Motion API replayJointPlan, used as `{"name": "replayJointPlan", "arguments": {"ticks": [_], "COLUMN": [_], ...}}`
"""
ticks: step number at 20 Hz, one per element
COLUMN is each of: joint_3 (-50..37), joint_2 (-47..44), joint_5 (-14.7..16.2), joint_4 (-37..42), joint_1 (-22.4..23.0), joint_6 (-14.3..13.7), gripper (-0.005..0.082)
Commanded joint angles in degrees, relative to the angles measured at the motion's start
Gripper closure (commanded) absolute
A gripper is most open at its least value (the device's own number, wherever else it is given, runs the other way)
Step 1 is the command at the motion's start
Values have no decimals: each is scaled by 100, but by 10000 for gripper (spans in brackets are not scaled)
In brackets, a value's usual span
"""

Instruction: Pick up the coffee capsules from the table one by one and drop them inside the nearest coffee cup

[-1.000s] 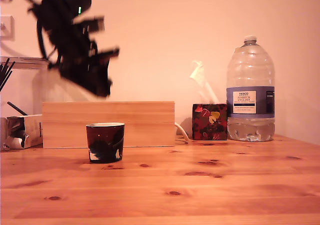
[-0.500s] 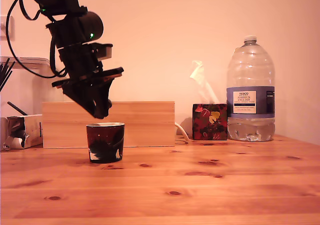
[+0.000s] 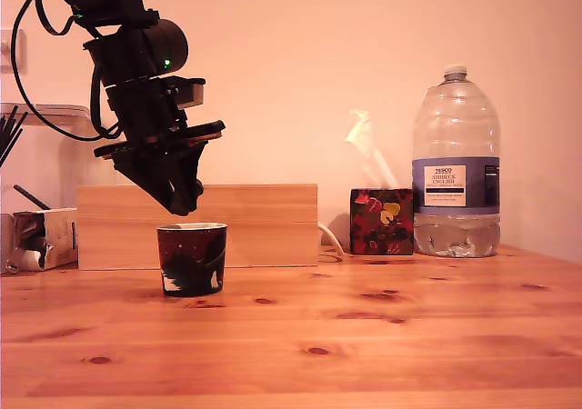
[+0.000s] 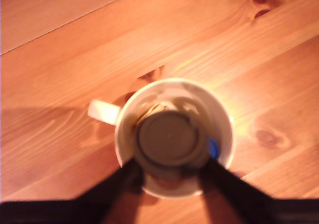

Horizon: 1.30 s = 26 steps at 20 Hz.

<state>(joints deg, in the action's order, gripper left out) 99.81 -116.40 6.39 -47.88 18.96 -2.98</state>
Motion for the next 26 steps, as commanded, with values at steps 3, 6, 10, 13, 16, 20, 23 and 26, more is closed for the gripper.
{"name": "replayJointPlan", "arguments": {"ticks": [3, 6, 10, 13, 16, 20, 23, 26], "joint_3": [-4, -4, -4, -4, -22, -299, -949, -1882], "joint_2": [-31, -28, -4, 105, 297, 754, 1305, 2017], "joint_5": [-24, -24, -24, -24, -20, 24, 68, 68], "joint_4": [2, 20, 157, 319, 621, 1200, 1926, 2778], "joint_1": [-11, -11, -9, 24, 72, 107, 107, 103], "joint_6": [-7, -7, -52, -50, -50, -48, -46, -46], "gripper": [24, 25, 120, 468, 738, 750, 750, 750]}}
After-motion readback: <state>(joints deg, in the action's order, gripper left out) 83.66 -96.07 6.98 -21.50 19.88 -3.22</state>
